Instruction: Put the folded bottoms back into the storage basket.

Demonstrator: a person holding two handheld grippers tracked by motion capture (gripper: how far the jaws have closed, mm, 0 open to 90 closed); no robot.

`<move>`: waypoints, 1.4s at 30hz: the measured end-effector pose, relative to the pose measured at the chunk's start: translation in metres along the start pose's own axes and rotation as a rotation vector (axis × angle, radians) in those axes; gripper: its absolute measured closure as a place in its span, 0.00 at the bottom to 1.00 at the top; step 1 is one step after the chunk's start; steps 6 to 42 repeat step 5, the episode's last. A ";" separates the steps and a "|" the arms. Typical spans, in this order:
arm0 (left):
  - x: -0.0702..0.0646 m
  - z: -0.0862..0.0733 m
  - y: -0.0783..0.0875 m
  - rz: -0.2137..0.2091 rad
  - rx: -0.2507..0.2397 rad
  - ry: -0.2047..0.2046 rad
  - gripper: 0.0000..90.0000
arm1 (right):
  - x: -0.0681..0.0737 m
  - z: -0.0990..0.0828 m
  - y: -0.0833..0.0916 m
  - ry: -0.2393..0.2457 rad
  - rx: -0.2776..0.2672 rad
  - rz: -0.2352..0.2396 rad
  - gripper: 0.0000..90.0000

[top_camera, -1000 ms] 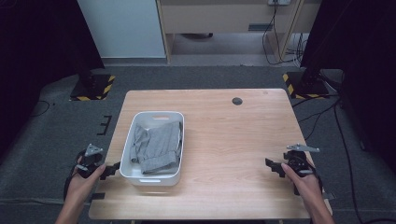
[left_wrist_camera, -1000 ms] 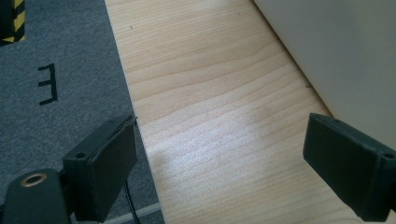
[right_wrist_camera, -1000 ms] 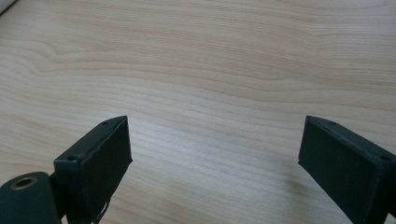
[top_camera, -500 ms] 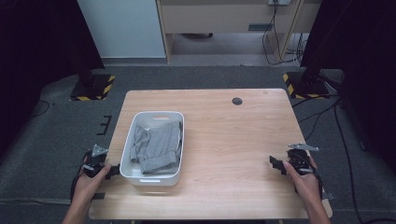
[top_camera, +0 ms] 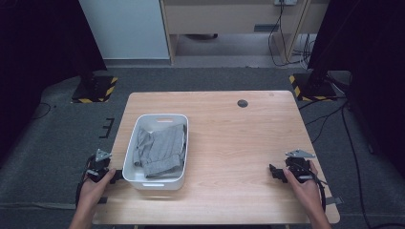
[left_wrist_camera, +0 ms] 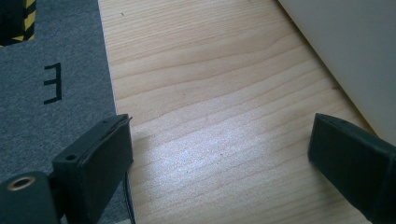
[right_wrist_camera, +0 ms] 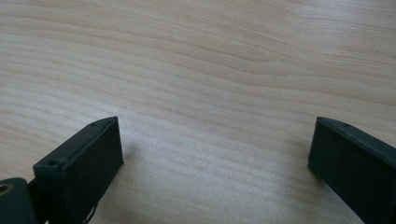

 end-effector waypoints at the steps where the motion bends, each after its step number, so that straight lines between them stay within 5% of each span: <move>1: 0.000 0.000 0.000 0.000 0.000 0.000 0.06 | 0.001 -0.001 0.001 0.002 0.000 0.003 0.04; 42: 0.000 0.000 0.000 0.004 0.001 0.001 0.06 | 0.001 -0.004 0.003 0.007 0.001 0.010 0.03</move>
Point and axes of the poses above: each handheld gripper's, and its own axes: y roughly backward along the jaws, z roughly out of its top, x roughly to its left, the point moved 5 cm from there along -y, roughly forward along the jaws, and after that the axes turned 14 degrees about z, right-handed, at the moved point
